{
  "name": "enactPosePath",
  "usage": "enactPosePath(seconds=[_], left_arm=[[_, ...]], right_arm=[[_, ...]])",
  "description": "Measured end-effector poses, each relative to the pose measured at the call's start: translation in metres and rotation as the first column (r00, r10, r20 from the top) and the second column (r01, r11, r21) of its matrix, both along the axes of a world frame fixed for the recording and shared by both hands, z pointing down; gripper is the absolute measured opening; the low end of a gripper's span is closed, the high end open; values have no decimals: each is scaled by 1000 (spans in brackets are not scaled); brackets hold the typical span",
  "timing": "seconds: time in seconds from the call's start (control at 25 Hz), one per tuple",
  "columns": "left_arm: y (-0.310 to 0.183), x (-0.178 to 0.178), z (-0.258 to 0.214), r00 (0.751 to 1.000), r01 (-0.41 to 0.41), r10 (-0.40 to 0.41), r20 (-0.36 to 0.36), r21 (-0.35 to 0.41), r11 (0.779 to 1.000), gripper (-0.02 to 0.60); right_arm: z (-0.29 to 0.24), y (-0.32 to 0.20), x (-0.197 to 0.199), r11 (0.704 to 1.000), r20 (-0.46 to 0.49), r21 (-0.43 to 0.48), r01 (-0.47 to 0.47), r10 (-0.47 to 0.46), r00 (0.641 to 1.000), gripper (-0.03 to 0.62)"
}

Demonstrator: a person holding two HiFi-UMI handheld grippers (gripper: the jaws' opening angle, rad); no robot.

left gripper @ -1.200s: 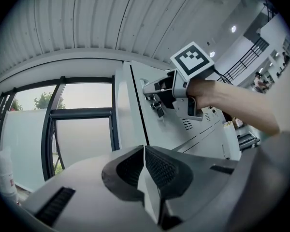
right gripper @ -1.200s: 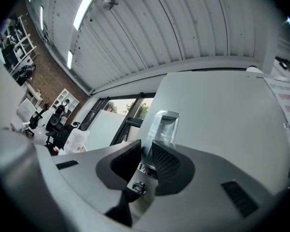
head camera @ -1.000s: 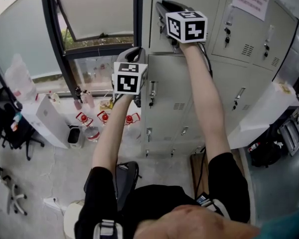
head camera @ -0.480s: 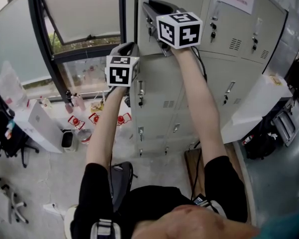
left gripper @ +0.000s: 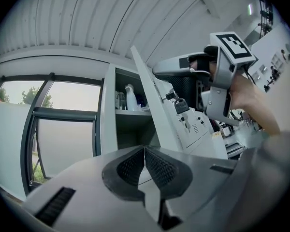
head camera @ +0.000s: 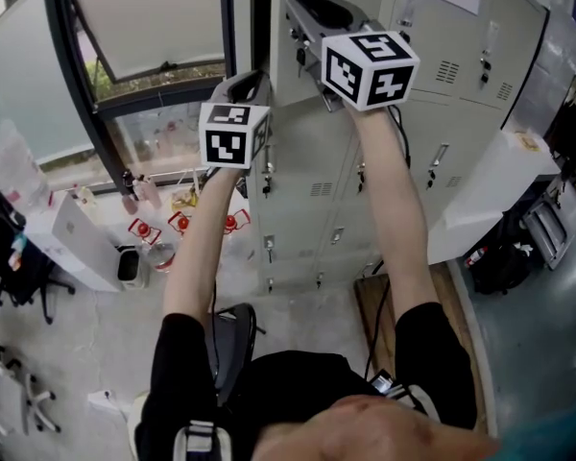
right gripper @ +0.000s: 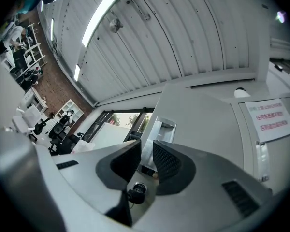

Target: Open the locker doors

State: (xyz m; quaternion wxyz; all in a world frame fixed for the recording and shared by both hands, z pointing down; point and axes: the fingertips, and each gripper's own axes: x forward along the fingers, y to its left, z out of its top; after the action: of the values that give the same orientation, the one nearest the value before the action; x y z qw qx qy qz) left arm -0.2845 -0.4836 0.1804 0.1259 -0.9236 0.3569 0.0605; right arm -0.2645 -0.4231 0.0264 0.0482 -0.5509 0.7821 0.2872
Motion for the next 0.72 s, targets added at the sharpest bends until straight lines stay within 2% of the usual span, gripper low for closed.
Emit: enactPosePath(seconds=[0.16, 0.72], left_arm=[[23, 11, -3, 997, -65, 65, -28, 12, 998, 9], [105, 69, -12, 978, -203, 205, -37, 37, 978, 9]], right_arm=[[7, 23, 6, 1000, -7, 3, -10, 10, 1000, 77], [10, 105, 61, 996, 42, 43, -73, 71, 997, 66]])
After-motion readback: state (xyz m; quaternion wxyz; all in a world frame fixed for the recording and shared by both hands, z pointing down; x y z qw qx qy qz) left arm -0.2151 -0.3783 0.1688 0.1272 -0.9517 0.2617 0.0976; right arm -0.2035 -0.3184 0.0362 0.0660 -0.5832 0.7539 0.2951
